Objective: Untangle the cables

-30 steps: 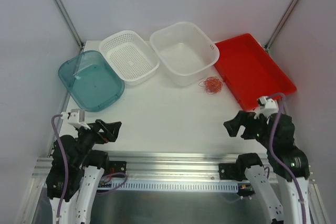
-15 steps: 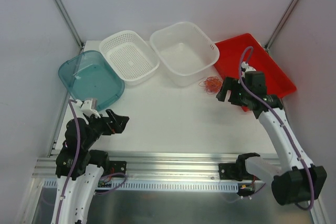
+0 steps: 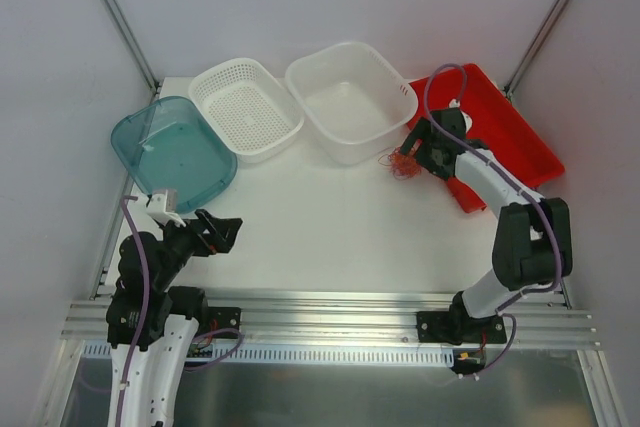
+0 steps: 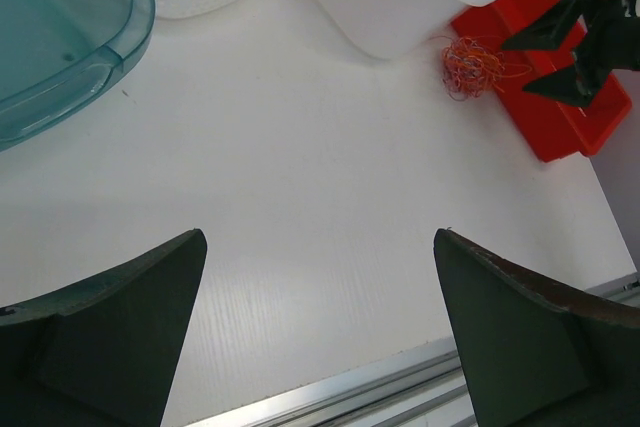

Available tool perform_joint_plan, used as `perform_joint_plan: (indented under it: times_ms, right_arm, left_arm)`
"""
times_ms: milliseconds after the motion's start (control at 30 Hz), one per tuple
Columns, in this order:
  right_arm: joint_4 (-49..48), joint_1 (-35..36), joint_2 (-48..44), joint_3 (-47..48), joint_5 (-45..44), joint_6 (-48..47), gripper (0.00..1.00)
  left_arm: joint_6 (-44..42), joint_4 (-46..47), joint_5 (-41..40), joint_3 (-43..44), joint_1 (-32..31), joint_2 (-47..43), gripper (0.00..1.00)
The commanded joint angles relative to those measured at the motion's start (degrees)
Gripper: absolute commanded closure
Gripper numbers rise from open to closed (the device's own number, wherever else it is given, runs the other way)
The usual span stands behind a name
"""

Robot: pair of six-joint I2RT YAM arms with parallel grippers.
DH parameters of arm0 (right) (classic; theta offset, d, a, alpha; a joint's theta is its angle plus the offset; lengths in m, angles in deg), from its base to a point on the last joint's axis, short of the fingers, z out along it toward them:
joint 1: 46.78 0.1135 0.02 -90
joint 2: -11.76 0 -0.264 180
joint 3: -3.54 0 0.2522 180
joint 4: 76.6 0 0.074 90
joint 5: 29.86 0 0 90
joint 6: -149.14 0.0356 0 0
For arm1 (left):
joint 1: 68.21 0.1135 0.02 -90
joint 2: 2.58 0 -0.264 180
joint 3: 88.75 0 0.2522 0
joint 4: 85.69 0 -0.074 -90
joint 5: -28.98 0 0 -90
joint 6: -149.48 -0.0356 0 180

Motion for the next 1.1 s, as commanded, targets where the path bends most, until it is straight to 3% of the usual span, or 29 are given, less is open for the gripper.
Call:
perform_joint_plan:
  times_ms: [0, 167, 367, 400, 500, 600, 833, 1067]
  right_arm:
    - [-7.3, 0.9, 4.2, 1.0, -4.1, 8.8, 0.06]
    - [-12.4, 1.7, 9.2, -0.5, -5.8, 12.3, 0.16]
    - [-17.4, 3.0, 9.9, -4.8, -9.3, 12.4, 0.51]
    - [-17.1, 3.0, 9.8, -5.0, -9.0, 12.0, 0.64]
    - [-16.6, 3.7, 7.9, -6.8, -7.0, 9.3, 0.88]
    - [-15.4, 5.4, 4.5, -8.1, -1.9, 4.0, 0.97]
    - [-9.5, 16.8, -4.1, -10.3, 12.0, -8.4, 0.99]
    - [-2.5, 30.5, -6.6, -8.2, 16.7, -17.6, 0.99]
  left_arm:
    - [-0.5, 3.0, 2.8, -0.6, 0.5, -0.6, 0.01]
    - [-0.5, 3.1, 3.0, -0.8, 0.5, -0.9, 0.01]
    - [-0.5, 3.2, 3.3, -0.7, 0.5, -0.8, 0.01]
    - [-0.5, 3.3, 3.2, -0.8, 0.5, -0.9, 0.01]
    - [-0.4, 3.4, 3.4, -0.8, 0.5, -1.0, 0.01]
    - [-0.4, 3.4, 3.7, -0.9, 0.5, -1.1, 0.01]
    - [-0.9, 4.6, 7.1, -1.4, 0.5, 1.3, 0.01]
    - [-1.6, 6.2, 15.4, -1.7, 0.5, 8.6, 0.01]
